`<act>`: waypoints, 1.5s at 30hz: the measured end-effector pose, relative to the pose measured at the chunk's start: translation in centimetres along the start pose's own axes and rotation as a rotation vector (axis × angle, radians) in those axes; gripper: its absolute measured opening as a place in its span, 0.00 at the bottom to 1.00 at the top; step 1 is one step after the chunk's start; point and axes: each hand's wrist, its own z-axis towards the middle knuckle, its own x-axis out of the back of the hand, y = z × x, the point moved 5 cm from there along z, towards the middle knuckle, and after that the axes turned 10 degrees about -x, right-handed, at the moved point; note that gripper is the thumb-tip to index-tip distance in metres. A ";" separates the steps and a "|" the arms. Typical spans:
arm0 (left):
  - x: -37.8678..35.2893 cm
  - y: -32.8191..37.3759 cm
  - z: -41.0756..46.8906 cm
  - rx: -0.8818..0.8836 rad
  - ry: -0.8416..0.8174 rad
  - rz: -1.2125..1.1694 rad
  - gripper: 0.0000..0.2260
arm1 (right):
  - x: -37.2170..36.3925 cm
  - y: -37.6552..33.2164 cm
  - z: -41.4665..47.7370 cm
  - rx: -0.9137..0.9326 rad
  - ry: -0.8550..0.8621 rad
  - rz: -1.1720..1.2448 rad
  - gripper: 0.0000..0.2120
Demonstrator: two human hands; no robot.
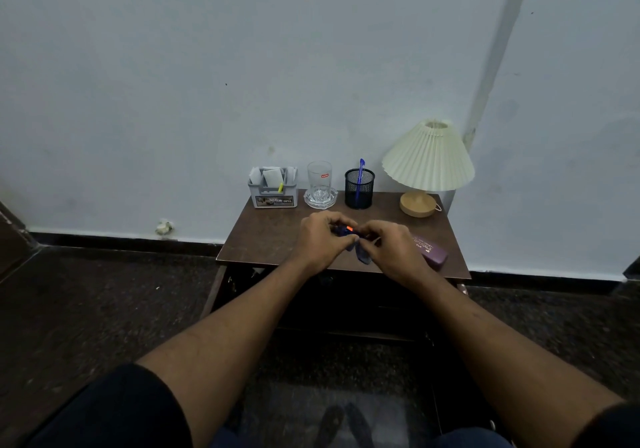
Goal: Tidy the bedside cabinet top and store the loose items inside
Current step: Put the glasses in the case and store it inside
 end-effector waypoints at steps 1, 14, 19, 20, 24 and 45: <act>0.1 0.1 0.0 0.012 0.026 -0.026 0.12 | -0.1 0.2 0.2 -0.022 0.016 0.026 0.05; -1.4 -1.4 -3.8 0.651 0.046 -0.896 0.12 | -2.2 3.0 0.4 -0.416 -0.046 1.064 0.07; -1.0 -1.6 -3.4 0.622 0.140 -0.938 0.04 | -1.9 3.1 0.0 -0.432 -0.064 1.070 0.12; -0.9 -1.7 -3.3 0.609 0.155 -0.915 0.03 | -1.8 3.2 -0.1 -0.438 -0.059 1.076 0.09; -0.2 -2.8 -3.1 0.520 0.192 -0.718 0.04 | -0.8 4.0 -0.1 -0.502 -0.038 1.124 0.12; -2.2 -12.7 -2.0 0.672 0.469 -0.237 0.09 | -8.5 10.2 4.7 -0.675 0.110 0.276 0.09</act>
